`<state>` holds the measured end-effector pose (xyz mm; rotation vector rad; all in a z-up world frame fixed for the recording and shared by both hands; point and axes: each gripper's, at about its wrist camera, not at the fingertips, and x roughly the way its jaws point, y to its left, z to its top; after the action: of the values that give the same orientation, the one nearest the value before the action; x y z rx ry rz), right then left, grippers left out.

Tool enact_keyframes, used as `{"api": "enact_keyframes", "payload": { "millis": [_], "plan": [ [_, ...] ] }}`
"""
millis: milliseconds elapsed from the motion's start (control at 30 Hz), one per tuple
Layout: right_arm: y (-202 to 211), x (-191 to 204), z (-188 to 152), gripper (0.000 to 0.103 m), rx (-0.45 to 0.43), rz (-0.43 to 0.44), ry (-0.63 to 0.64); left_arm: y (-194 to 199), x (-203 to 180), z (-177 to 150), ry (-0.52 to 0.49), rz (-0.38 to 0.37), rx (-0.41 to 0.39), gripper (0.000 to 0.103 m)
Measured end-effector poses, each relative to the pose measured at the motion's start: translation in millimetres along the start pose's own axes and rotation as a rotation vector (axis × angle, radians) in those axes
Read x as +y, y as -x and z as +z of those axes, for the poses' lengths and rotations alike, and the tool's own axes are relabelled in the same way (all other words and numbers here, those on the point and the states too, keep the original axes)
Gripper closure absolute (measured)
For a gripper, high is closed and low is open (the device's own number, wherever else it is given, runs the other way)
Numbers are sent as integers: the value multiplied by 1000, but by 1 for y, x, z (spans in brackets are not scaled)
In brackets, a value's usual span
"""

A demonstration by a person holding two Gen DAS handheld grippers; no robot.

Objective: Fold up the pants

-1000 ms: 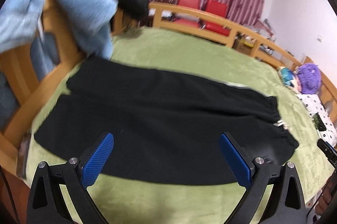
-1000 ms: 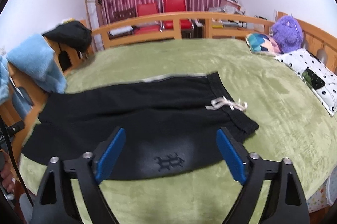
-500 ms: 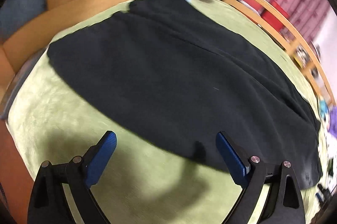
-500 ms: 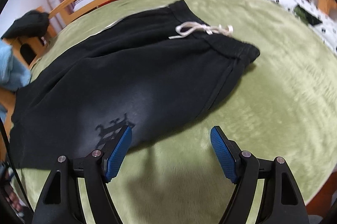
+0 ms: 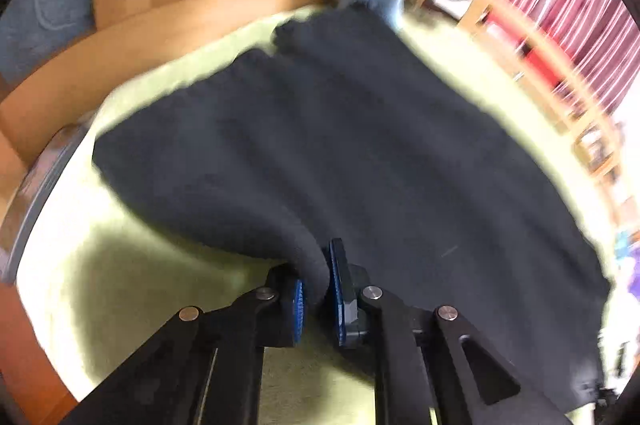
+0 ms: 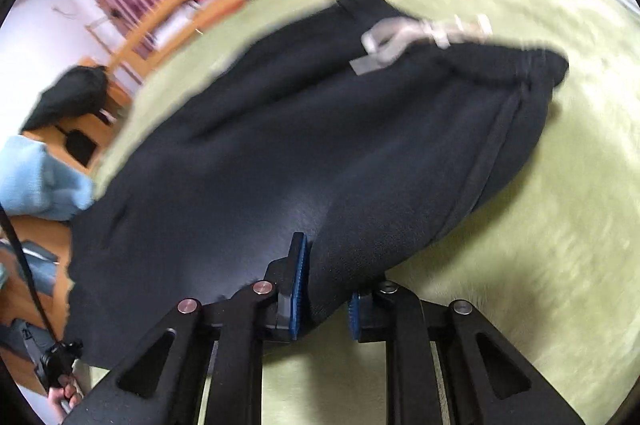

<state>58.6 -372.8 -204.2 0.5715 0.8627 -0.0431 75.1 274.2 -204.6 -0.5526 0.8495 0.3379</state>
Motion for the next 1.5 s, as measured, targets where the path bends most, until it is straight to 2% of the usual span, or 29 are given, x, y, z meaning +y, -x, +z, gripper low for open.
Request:
{"api": "enact_keyframes", "payload": {
  "millis": [100, 200, 367, 433, 600, 767, 833, 900, 933, 967, 1067, 1100, 1200, 1300, 1367, 1500],
  "plan": [
    [21, 20, 21, 86, -58, 53, 63, 24, -24, 28, -44, -51, -66, 92],
    [27, 45, 50, 86, -103, 62, 130, 36, -57, 56, -88, -80, -127, 92],
    [27, 79, 98, 88, -157, 83, 190, 32, -112, 105, -138, -112, -222, 92],
    [23, 86, 121, 89, -184, 87, 205, 20, -129, 123, -157, -112, -245, 92],
    [-18, 102, 178, 89, -203, 80, 214, -27, -173, 162, -188, -94, -253, 92],
    [-70, 114, 208, 88, -189, 58, 231, -80, -198, 183, -172, -90, -220, 92],
    [-95, 115, 210, 83, -160, 38, 232, -97, -203, 181, -155, -76, -186, 90],
    [-123, 112, 205, 65, -101, -3, 220, -113, -208, 174, -163, -65, -126, 75],
    [-131, 110, 201, 50, -81, -24, 212, -115, -209, 170, -171, -61, -112, 61],
    [-136, 108, 194, 46, -71, -32, 202, -115, -211, 164, -179, -57, -108, 48],
    [-127, 108, 180, 44, -68, -8, 203, -92, -215, 144, -224, -65, -154, 29],
    [-116, 108, 173, 42, -73, 3, 213, -83, -216, 139, -245, -67, -164, 27],
    [-93, 103, 157, 28, -94, -16, 251, -57, -212, 118, -299, -70, -168, 22],
    [-76, 91, 136, 25, -90, -80, 273, -47, -199, 90, -332, -66, -118, 21],
    [-71, 73, 122, 25, -57, -98, 250, -49, -188, 73, -312, -64, -73, 21],
    [-68, 28, 102, 25, -12, -118, 113, -74, -158, 36, -210, -59, 40, 21]
  ]
}}
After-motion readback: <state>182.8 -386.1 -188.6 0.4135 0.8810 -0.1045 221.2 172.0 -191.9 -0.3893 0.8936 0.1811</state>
